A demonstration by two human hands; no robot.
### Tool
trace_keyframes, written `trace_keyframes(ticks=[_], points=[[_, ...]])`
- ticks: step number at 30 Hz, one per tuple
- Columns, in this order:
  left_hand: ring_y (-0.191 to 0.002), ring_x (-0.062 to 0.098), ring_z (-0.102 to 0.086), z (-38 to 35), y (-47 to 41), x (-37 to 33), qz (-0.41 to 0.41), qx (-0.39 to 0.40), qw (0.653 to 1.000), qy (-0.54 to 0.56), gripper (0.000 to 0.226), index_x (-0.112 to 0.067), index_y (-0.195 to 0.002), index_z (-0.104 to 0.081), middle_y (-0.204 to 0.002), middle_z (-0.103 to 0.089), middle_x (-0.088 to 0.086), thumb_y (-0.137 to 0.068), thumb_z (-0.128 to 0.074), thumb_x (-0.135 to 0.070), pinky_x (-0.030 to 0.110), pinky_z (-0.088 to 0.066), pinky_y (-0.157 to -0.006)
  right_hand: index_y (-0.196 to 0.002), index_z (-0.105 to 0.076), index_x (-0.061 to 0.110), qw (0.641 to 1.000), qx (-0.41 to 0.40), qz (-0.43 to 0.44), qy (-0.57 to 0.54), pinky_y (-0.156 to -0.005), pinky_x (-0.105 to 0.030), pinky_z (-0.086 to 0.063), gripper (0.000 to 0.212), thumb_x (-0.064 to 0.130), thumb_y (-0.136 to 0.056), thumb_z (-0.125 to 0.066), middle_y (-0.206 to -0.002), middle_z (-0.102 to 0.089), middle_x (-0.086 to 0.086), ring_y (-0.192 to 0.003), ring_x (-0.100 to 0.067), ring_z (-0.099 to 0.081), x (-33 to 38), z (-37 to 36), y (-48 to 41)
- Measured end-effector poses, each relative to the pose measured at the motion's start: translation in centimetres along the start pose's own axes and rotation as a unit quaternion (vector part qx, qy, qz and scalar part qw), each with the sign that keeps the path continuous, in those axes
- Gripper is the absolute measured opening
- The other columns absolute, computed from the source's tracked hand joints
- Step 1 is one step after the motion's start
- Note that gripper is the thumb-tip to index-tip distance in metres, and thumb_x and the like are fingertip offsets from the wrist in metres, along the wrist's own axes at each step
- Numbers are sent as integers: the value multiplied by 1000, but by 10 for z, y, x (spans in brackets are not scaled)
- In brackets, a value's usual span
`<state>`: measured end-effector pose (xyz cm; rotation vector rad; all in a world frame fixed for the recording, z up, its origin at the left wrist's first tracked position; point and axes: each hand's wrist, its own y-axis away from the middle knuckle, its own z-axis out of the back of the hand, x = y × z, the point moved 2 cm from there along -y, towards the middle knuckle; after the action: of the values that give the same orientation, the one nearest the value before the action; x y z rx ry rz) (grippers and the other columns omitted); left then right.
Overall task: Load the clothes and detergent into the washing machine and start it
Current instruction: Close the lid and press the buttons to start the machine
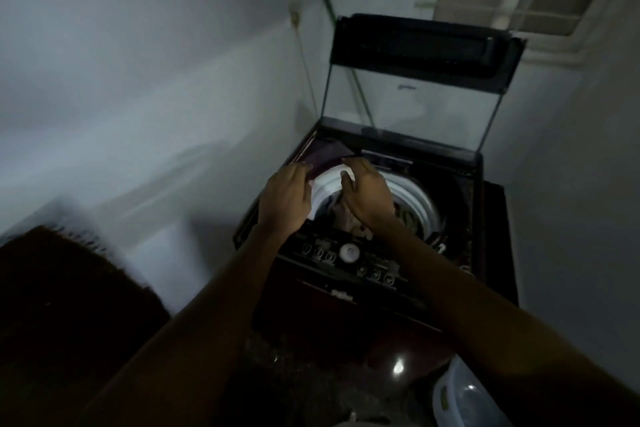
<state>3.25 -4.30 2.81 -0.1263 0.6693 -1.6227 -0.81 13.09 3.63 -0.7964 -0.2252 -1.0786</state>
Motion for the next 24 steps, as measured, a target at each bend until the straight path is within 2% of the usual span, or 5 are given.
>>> trace_keyframes(ticks=[4, 8, 12, 17, 24], points=[[-97, 36, -65, -16, -40, -25, -50, -6, 999, -1, 46, 2, -112, -64, -105, -68, 18, -92, -38, -31, 41, -53, -83, -121, -61, 7, 1000, -17, 0, 15, -86, -34, -48, 31, 13, -93, -50, -118, -61, -13, -104, -30, -60, -34, 21, -22], [-100, 34, -63, -35, -80, -36, -67, 22, 997, -14, 38, 0, -111, -64, -107, -67, 17, -94, -40, -24, 40, -52, -86, -119, -63, 8, 998, -38, -9, 44, -85, -33, -48, 30, 14, -92, -52, -117, -62, -12, -103, -31, -61, -57, 39, -49], [-105, 32, -61, -54, -115, -41, -83, 38, 995, 36, 45, -2, -113, -64, -111, -66, 14, -98, -32, -30, 41, -50, -91, -117, -62, 9, 997, -38, -18, 70, -78, -34, -48, 27, 14, -92, -52, -114, -63, -11, -99, -32, -60, -70, 38, -73], [-96, 34, -63, -79, -162, -34, -111, 40, 991, 63, 38, -2, -106, -65, -103, -66, 14, -96, -38, -27, 40, -50, -84, -120, -59, 5, 994, -51, -31, 93, -82, -34, -48, 30, 15, -94, -48, -117, -61, -13, -101, -33, -59, -84, 25, -101], [-134, 30, -45, -97, -240, -34, -174, 56, 980, 79, 43, -4, -140, -47, -144, -49, 15, -98, -48, -14, 41, -34, -111, -130, -55, 6, 984, -116, -71, 113, -96, -27, -41, 35, 14, -97, -48, -128, -58, -11, -112, -24, -56, -96, 29, -151]])
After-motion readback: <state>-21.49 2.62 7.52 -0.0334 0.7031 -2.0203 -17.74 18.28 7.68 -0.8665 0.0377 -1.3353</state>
